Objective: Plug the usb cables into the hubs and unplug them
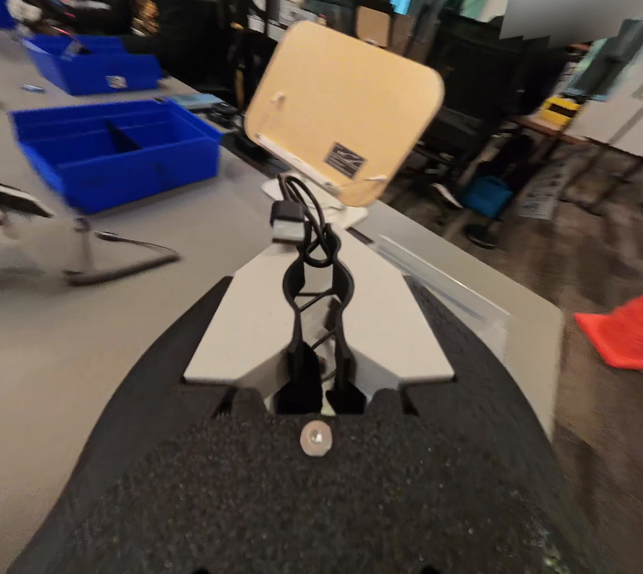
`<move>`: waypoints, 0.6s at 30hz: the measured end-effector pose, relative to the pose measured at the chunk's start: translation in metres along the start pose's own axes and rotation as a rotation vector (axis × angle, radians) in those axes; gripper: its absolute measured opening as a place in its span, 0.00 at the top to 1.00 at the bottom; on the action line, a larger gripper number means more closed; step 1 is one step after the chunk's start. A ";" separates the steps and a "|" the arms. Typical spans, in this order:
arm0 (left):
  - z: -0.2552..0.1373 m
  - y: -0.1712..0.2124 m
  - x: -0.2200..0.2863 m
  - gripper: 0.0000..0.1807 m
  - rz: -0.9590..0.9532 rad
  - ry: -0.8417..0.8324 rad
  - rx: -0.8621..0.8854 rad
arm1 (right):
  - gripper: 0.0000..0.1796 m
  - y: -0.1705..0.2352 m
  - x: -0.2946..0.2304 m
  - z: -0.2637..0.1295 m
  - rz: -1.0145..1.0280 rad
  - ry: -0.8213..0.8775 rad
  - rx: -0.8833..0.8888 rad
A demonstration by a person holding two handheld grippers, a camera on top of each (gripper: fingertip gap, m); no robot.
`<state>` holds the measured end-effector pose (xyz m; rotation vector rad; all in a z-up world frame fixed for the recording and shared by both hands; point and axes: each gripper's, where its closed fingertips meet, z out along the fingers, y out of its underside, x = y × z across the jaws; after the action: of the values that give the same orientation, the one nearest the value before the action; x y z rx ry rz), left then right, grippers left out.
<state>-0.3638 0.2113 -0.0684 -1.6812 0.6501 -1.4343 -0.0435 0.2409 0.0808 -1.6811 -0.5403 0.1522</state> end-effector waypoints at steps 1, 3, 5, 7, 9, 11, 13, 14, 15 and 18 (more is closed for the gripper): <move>0.000 -0.001 0.000 0.75 -0.009 0.008 0.004 | 0.96 0.004 0.013 -0.006 -0.007 0.047 -0.017; 0.000 -0.002 0.000 0.75 -0.029 0.019 0.015 | 0.96 0.020 0.025 -0.010 0.008 0.066 -0.067; 0.001 -0.002 0.001 0.76 -0.054 0.035 0.018 | 0.96 0.041 0.033 -0.003 0.002 0.085 -0.120; 0.003 0.000 0.002 0.77 -0.059 0.046 0.007 | 0.96 0.072 0.036 0.014 -0.016 0.095 -0.198; 0.004 0.003 0.002 0.77 -0.038 0.033 -0.014 | 0.95 0.115 0.029 0.032 -0.031 0.047 -0.334; 0.006 0.007 0.002 0.77 -0.011 0.016 -0.039 | 0.95 0.161 0.024 0.044 -0.063 0.020 -0.498; 0.007 0.010 0.002 0.77 0.002 0.007 -0.053 | 0.95 0.196 0.025 0.053 -0.082 0.035 -0.597; 0.008 0.011 0.002 0.77 0.003 0.006 -0.060 | 0.95 0.210 0.020 0.058 -0.074 0.021 -0.640; 0.009 0.012 0.002 0.77 0.002 0.005 -0.068 | 0.95 0.220 0.016 0.062 -0.066 0.016 -0.670; 0.011 0.017 0.002 0.77 0.002 0.006 -0.093 | 0.95 0.242 0.014 0.070 -0.027 0.046 -0.748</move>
<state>-0.3506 0.2036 -0.0820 -1.7478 0.7320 -1.4276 0.0044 0.2882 -0.1625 -2.3926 -0.6279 -0.1295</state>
